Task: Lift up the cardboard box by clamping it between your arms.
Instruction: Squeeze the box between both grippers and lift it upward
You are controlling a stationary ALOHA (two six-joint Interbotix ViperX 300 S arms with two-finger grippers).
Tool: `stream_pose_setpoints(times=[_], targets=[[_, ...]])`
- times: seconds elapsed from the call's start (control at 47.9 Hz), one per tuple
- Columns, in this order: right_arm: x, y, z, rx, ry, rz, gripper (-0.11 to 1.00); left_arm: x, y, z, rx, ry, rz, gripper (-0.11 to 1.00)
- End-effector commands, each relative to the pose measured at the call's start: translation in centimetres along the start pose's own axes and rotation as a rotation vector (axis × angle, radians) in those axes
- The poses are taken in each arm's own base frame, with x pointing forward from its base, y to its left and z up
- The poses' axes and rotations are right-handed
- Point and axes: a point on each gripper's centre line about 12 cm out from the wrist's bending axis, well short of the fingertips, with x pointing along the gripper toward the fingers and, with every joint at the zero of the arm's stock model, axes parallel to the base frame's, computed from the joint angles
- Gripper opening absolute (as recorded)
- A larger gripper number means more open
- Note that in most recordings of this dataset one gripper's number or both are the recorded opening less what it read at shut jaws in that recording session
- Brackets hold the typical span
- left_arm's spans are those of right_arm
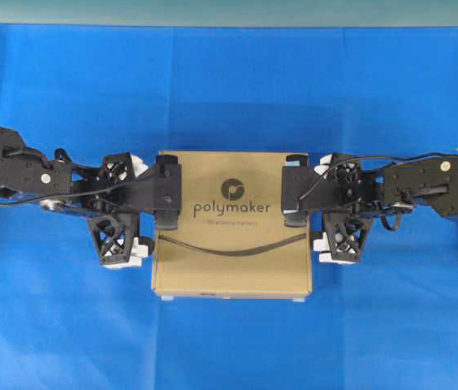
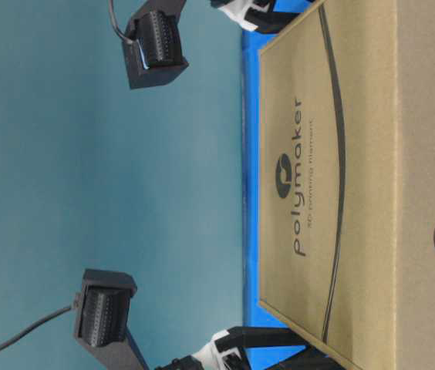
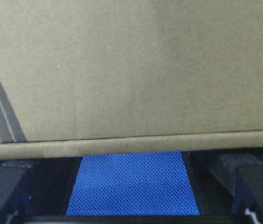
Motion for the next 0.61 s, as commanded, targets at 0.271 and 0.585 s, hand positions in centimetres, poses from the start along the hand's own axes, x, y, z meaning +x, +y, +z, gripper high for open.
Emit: stream_pose_setpoints(times=[0.271, 0.585], targets=[[-1.2, 0.1, 2.5, -0.002, -0.075, 0.001, 1.0, -0.6, 0.0, 2.5, -0.011, -0.071, -0.001, 0.86], [-2.6, 0.0, 4.1, 0.003, -0.118, -0.002, 1.0, -2.4, 0.5, 4.4, -0.017, -0.123, 0.006, 0.86]])
